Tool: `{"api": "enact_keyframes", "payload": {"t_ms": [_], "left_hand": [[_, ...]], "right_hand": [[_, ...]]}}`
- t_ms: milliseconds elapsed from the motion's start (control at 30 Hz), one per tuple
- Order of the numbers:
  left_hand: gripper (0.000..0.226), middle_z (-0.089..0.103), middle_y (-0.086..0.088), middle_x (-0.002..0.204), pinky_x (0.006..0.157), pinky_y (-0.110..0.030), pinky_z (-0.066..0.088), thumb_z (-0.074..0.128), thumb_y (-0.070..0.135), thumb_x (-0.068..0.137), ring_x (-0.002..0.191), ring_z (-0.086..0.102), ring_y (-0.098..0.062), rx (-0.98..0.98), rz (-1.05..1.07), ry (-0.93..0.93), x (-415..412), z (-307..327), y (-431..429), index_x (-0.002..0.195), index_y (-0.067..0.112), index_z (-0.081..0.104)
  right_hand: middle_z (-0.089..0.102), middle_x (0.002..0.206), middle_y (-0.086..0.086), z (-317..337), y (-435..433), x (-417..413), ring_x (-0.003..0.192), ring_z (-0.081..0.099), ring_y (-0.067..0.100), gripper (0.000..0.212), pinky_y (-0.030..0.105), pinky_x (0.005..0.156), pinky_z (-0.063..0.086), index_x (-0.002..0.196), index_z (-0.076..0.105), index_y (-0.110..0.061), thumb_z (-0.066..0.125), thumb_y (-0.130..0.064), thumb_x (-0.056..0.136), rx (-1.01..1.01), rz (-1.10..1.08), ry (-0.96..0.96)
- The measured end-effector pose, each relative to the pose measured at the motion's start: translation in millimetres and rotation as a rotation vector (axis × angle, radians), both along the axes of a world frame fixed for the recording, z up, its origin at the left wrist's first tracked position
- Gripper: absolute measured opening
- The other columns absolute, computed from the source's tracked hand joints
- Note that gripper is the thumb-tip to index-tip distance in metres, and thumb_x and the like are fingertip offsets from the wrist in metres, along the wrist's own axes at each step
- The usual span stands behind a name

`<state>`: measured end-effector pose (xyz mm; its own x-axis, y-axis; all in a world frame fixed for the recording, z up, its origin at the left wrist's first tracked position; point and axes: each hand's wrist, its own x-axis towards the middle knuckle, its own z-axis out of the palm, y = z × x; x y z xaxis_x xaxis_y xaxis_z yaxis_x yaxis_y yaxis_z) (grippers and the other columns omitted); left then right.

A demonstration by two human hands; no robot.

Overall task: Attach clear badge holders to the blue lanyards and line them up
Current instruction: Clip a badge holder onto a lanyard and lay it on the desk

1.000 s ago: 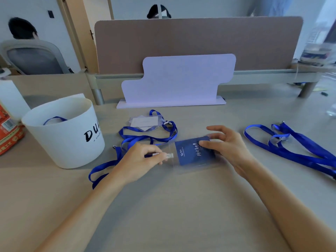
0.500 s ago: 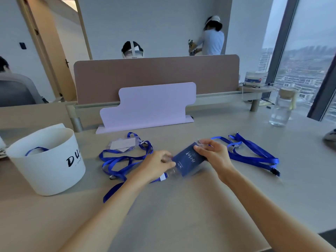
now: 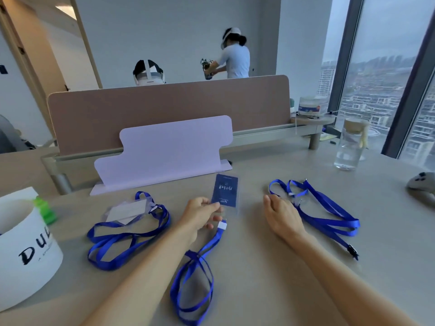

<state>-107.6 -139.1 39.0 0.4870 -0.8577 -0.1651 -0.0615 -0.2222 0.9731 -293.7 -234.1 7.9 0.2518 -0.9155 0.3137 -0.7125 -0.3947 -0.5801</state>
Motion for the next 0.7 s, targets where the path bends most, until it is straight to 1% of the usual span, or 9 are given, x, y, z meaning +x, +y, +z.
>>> {"api": "enact_keyframes", "payload": {"t_ms": [67, 100, 200, 300, 367, 467, 533, 600, 700], "left_hand": [[0.01, 0.072, -0.011, 0.096, 0.044, -0.022, 0.043, 0.059, 0.01, 0.093, 0.064, 0.065, -0.017, -0.006, -0.014, 0.101, -4.6, 0.5, -18.9, 0.1, 0.005, 0.055], [0.007, 0.072, -0.011, 0.097, 0.045, -0.022, 0.044, 0.059, 0.01, 0.093, 0.066, 0.065, -0.017, -0.006, -0.032, 0.148, -7.2, 0.9, -29.0, 0.097, 0.006, 0.056], [0.005, 0.073, -0.003, 0.091, 0.051, -0.024, 0.041, 0.061, 0.013, 0.092, 0.072, 0.064, -0.015, 0.001, -0.057, 0.259, -12.1, 0.1, -60.2, 0.094, 0.009, 0.06], [0.018, 0.073, 0.003, 0.087, 0.051, -0.024, 0.038, 0.066, 0.017, 0.089, 0.069, 0.056, -0.012, 0.017, 0.014, 0.259, -10.1, -4.5, -85.3, 0.104, 0.008, 0.065], [0.022, 0.075, 0.003, 0.089, 0.046, -0.022, 0.036, 0.068, 0.017, 0.087, 0.064, 0.05, -0.011, 0.028, 0.055, 0.251, -6.4, -6.4, -95.8, 0.107, 0.007, 0.065], [0.021, 0.074, 0.002, 0.088, 0.037, -0.017, 0.033, 0.067, 0.016, 0.088, 0.059, 0.045, -0.009, 0.041, 0.065, 0.234, -4.1, -7.8, -104.7, 0.105, 0.004, 0.065], [0.021, 0.073, 0.001, 0.083, 0.035, -0.015, 0.03, 0.066, 0.018, 0.089, 0.055, 0.043, -0.01, 0.048, 0.082, 0.167, -3.4, -8.8, -108.0, 0.103, 0.003, 0.065], [0.024, 0.073, -0.001, 0.08, 0.037, -0.016, 0.029, 0.067, 0.026, 0.088, 0.049, 0.042, -0.012, 0.073, 0.089, 0.0, 1.2, -12.7, -110.9, 0.096, 0.004, 0.065], [0.037, 0.071, -0.003, 0.07, 0.046, -0.022, 0.039, 0.065, 0.045, 0.083, 0.045, 0.048, -0.018, 0.197, 0.03, -0.472, 10.3, -13.0, -110.9, 0.062, 0.015, 0.056]], "right_hand": [[0.05, 0.062, 0.003, 2.7, -5.4, 1.5, 0.063, 0.047, 0.027, 0.044, 0.037, 0.06, 0.035, 0.065, 0.039, -0.011, 0.033, -0.036, 0.101, 0.06, 0.046, -0.041], [0.054, 0.063, 0.003, 4.8, -6.8, 4.8, 0.064, 0.05, 0.023, 0.045, 0.037, 0.063, 0.039, 0.067, 0.048, -0.011, 0.036, -0.039, 0.1, 0.129, 0.105, -0.111], [0.073, 0.089, -0.007, 12.6, -10.0, 19.1, 0.086, 0.066, 0.008, 0.036, 0.026, 0.08, 0.05, 0.094, 0.071, -0.018, 0.049, -0.046, 0.096, 0.408, 0.281, -0.367], [0.076, 0.092, -0.001, 14.6, -18.5, 31.2, 0.084, 0.068, 0.003, 0.019, 0.01, 0.068, 0.051, 0.107, 0.068, -0.014, 0.062, -0.026, 0.092, 0.517, 0.323, -0.534], [0.075, 0.091, 0.005, 16.3, -25.6, 35.9, 0.078, 0.068, 0.007, 0.021, 0.01, 0.064, 0.052, 0.109, 0.067, -0.004, 0.063, -0.014, 0.091, 0.554, 0.261, -0.615], [0.074, 0.093, 0.008, 20.2, -35.1, 38.1, 0.074, 0.071, 0.013, 0.018, 0.017, 0.068, 0.057, 0.109, 0.066, -0.004, 0.059, -0.011, 0.093, 0.625, 0.227, -0.642], [0.073, 0.096, 0.008, 21.3, -40.1, 40.2, 0.068, 0.07, 0.014, 0.016, 0.027, 0.073, 0.058, 0.108, 0.064, -0.005, 0.057, -0.01, 0.094, 0.679, 0.222, -0.63], [0.071, 0.096, 0.008, 20.0, -44.1, 42.5, 0.062, 0.065, 0.013, 0.015, 0.028, 0.067, 0.057, 0.106, 0.066, -0.002, 0.056, -0.007, 0.095, 0.697, 0.206, -0.616], [0.068, 0.086, 0.015, 16.9, -48.7, 43.4, 0.055, 0.056, 0.015, 0.015, 0.025, 0.056, 0.053, 0.098, 0.069, 0.003, 0.06, -0.009, 0.092, 0.694, 0.164, -0.599]]}}
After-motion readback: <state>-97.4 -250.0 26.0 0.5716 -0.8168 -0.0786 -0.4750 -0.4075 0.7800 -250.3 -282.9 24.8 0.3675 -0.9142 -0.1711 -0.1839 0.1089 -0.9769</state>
